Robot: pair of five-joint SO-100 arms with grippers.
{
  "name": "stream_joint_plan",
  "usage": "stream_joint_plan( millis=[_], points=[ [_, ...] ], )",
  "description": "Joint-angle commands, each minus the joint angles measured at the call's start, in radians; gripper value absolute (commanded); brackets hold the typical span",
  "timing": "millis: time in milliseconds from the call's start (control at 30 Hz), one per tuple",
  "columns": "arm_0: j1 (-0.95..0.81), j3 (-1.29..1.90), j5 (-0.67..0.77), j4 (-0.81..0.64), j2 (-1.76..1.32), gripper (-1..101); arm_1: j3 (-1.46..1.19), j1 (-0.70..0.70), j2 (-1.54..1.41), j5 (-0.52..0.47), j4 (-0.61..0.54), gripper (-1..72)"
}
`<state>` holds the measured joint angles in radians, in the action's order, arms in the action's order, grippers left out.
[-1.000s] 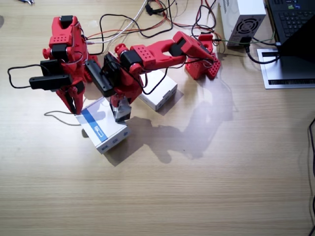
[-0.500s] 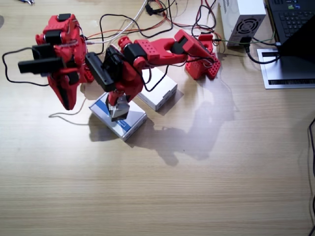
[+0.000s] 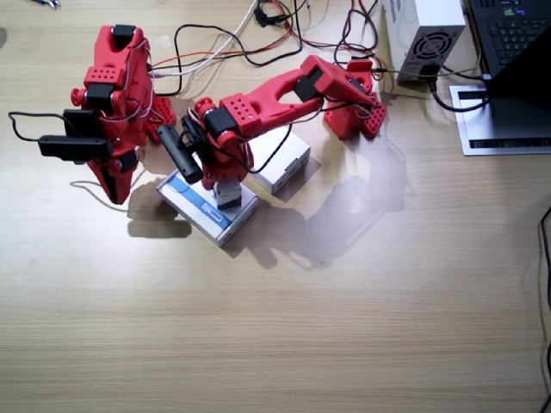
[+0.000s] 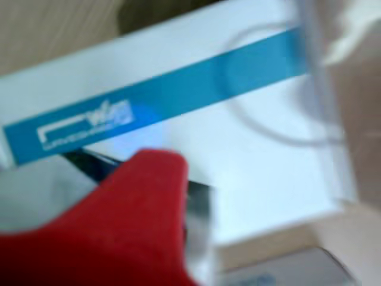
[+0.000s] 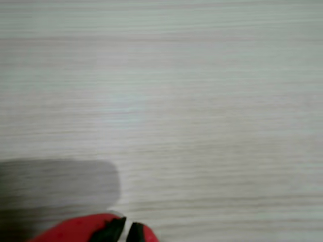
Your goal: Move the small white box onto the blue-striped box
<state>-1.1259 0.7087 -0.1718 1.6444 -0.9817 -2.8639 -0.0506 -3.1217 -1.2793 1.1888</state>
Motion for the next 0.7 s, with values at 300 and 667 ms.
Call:
stream_joint_plan(
  millis=[300,667],
  points=[
    [-0.002,0.265,-0.012,0.029,-0.626,26,0.011,-0.046,-0.021,0.005,0.041,0.2],
    [1.097,1.617,-0.557,-0.374,-1.643,0,0.011,0.058,-0.04,0.038,0.176,0.2]
  ],
)
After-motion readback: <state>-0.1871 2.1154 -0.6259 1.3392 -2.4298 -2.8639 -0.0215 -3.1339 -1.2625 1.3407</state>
